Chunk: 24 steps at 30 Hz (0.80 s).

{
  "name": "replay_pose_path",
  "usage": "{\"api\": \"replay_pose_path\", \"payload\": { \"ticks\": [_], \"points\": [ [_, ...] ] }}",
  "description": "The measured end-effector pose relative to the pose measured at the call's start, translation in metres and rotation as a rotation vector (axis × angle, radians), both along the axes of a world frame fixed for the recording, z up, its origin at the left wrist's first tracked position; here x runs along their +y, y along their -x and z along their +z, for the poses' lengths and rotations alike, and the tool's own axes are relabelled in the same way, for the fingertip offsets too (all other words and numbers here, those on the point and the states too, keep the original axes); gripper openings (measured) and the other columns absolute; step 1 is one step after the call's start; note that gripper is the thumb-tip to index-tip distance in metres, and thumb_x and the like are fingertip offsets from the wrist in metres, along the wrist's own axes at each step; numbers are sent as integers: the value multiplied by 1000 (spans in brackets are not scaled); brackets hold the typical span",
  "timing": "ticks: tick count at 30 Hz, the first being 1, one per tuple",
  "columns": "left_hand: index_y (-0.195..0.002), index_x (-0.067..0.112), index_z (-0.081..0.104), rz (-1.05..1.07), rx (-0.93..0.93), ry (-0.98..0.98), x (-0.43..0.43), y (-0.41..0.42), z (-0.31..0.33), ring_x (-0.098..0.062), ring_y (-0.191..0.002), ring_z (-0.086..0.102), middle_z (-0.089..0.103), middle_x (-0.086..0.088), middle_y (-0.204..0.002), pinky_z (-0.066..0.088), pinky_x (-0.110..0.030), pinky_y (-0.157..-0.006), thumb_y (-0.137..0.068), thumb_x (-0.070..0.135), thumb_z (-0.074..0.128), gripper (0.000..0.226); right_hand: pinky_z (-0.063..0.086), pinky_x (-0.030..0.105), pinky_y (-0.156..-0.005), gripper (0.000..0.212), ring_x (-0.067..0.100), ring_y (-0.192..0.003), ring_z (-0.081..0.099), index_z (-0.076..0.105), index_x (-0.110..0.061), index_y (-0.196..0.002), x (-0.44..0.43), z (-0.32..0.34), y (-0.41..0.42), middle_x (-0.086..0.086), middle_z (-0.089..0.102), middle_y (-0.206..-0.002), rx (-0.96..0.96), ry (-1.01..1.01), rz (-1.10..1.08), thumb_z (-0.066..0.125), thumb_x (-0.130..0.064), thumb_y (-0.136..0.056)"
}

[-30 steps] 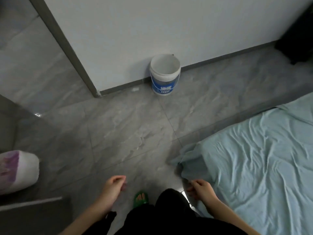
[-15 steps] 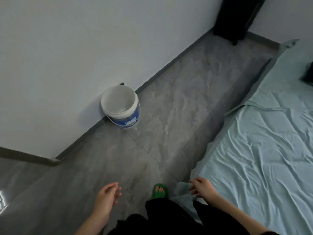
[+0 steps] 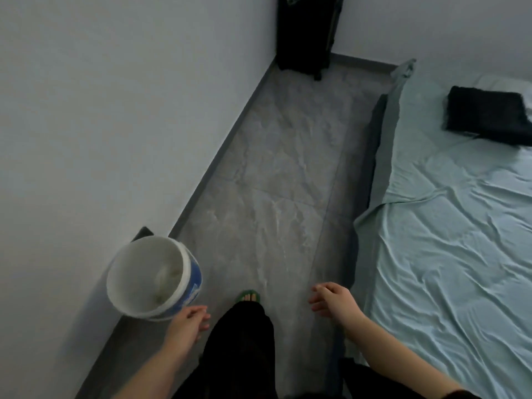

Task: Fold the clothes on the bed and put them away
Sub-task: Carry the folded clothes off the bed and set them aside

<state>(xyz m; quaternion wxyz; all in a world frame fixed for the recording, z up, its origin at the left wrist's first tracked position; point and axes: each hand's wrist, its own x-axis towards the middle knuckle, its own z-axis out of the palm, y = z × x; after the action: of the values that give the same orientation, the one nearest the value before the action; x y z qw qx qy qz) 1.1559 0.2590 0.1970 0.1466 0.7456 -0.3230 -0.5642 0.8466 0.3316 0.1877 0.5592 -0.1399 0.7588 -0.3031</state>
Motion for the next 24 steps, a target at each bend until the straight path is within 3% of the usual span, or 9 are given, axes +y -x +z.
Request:
{"api": "replay_pose_path", "payload": {
  "ticks": [6, 11, 15, 19, 24],
  "points": [
    [-93, 8, 62, -289, 31, 4, -162, 77, 7, -17, -63, 57, 64, -6, -76, 34, -23, -53, -97, 9, 54, 9, 41, 20, -43, 15, 14, -48, 60, 64, -5, -87, -40, -2, 38, 7, 68, -64, 97, -88, -199, 53, -11, -95],
    [-93, 16, 58, -413, 90, 24, -260, 178, 23, -14, -69, 59, 64, -2, -83, 36, -25, -61, -98, 13, 51, 9, 46, 30, -62, 16, 26, -64, 62, 66, 0, -91, -55, 0, 76, 17, 70, -77, 128, -166, -331, 54, -9, -95],
    [-104, 12, 58, -471, 124, 38, -313, 252, 21, -15, -71, 58, 65, -7, -92, 36, -25, -60, -98, 10, 49, 11, 36, 22, -45, 16, 23, -54, 50, 61, 4, -94, -84, -3, 124, 18, 62, -72, 76, -215, -469, 50, -6, -97],
    [-109, 9, 57, -526, 80, -1, -351, 317, 12, -16, -68, 57, 63, -14, -100, 31, -24, -57, -98, 8, 48, 14, 38, 21, -41, 16, 21, -51, 51, 63, 4, -91, -137, -16, 196, 16, 64, -68, 85, -197, -488, 51, -6, -96],
    [-106, 9, 59, -564, 32, -11, -405, 389, 11, -17, -69, 58, 65, -8, -88, 33, -23, -60, -98, 7, 49, 13, 51, 41, -70, 21, 24, -64, 61, 65, -11, -76, -240, -16, 295, 12, 69, -71, 143, -132, -290, 55, -12, -95]
  ]
}}
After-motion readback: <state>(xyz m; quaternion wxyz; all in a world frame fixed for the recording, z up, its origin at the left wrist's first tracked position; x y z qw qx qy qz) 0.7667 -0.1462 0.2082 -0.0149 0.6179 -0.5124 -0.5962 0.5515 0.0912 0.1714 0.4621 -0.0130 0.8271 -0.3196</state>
